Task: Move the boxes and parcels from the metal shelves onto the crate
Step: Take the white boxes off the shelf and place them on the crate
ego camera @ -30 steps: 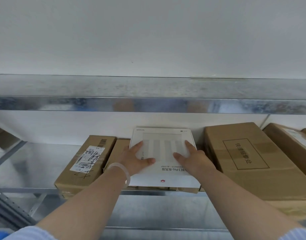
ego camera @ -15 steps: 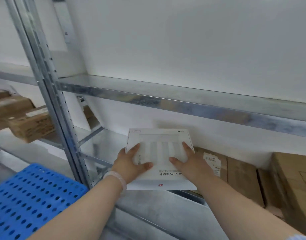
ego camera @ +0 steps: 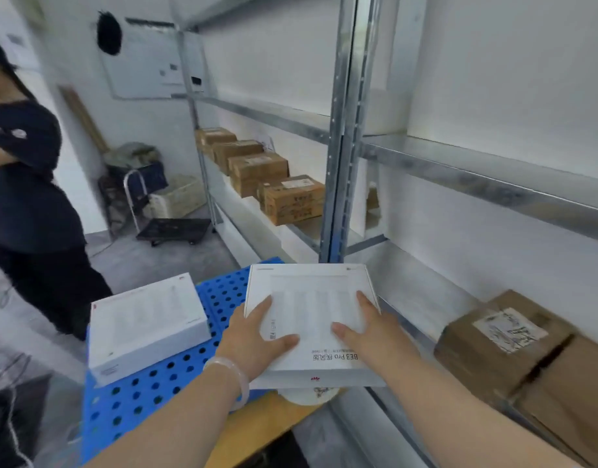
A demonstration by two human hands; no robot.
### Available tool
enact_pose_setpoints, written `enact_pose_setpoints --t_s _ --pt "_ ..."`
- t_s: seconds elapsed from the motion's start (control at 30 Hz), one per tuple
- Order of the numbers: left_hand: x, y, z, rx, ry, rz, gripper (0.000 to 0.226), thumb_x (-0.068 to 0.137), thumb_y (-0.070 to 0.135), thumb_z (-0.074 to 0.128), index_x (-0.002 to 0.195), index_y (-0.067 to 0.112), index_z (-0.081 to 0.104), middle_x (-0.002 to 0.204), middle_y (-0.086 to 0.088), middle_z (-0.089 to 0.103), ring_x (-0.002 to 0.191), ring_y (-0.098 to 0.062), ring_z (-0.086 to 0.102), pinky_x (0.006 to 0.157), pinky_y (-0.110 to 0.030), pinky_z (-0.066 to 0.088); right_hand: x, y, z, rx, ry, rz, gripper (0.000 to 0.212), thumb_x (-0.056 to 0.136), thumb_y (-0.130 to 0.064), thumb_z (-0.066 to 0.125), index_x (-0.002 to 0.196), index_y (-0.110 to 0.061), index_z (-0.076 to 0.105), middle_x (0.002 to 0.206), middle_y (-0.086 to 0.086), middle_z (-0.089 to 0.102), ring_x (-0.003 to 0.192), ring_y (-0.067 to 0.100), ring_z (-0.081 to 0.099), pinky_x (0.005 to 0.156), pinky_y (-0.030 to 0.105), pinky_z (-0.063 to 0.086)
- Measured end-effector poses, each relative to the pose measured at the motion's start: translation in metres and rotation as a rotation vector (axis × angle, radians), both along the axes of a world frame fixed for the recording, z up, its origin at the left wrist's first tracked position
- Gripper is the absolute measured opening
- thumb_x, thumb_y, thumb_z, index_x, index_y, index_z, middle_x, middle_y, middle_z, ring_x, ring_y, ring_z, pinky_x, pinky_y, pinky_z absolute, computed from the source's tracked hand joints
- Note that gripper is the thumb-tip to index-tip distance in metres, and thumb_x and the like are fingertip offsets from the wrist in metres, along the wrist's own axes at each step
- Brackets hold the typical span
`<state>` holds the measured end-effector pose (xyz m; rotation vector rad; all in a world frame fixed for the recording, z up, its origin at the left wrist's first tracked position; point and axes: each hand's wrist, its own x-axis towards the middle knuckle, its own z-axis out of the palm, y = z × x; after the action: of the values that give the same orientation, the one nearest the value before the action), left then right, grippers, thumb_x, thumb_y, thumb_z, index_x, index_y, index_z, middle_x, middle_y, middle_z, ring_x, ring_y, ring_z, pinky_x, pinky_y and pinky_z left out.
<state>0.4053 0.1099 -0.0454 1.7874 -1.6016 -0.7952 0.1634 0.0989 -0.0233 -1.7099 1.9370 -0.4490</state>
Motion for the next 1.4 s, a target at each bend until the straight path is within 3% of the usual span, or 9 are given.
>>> enact_pose_setpoints --t_s 0.07,0.27,0.53,1.0,1.4 --pt "0.034 0.015 -0.013 0.005 0.030 0.073 0.101 0.059 0.074 0.071 0.145 0.048 0.025 0.149 0.006 0.022 0.131 -0.017 0.035 0.106 -0.033 0.036 0.036 -0.003 -0.011 0.023 0.009 0.073 0.097 0.069 -0.085 0.045 0.149 -0.049 0.003 0.146 0.004 0.032 0.125 0.023 0.044 0.091 0.033 0.040" --pt "0.116 0.066 -0.049 0.059 0.078 0.280 0.105 0.052 0.080 0.066 0.143 0.050 0.025 0.149 0.012 0.021 0.132 -0.014 0.032 0.105 -0.033 0.036 0.128 -0.002 -0.041 0.110 0.040 0.268 0.094 0.070 -0.085 0.044 0.147 -0.053 0.000 0.144 0.001 0.031 0.120 0.020 0.047 0.080 0.035 0.039" --pt "0.178 0.112 -0.088 0.120 0.157 0.471 0.102 0.053 0.074 0.073 0.142 0.052 0.028 0.140 0.016 0.026 0.122 -0.008 0.037 0.103 -0.031 0.039 0.205 0.001 -0.073 0.274 -0.021 0.452 0.093 0.076 -0.072 0.056 0.148 -0.053 -0.001 0.155 0.002 0.015 0.135 0.021 0.035 0.103 0.040 0.035" --pt "0.200 0.112 -0.142 0.224 0.147 0.541 0.102 0.051 0.078 0.068 0.140 0.058 0.023 0.148 0.018 0.017 0.132 -0.011 0.030 0.105 -0.032 0.036 0.241 -0.014 -0.138 0.370 -0.065 0.432 0.094 0.078 -0.063 0.064 0.147 -0.054 0.001 0.155 0.001 0.015 0.136 0.020 0.032 0.106 0.041 0.033" --pt "0.211 0.095 -0.144 0.182 0.120 0.562 0.096 0.063 0.064 0.076 0.143 0.052 0.026 0.148 0.012 0.019 0.136 -0.016 0.026 0.111 -0.043 0.033 0.254 -0.035 -0.150 0.334 -0.067 0.465 0.095 0.077 -0.067 0.062 0.144 -0.058 -0.004 0.158 -0.001 0.010 0.139 0.020 0.028 0.106 0.041 0.033"
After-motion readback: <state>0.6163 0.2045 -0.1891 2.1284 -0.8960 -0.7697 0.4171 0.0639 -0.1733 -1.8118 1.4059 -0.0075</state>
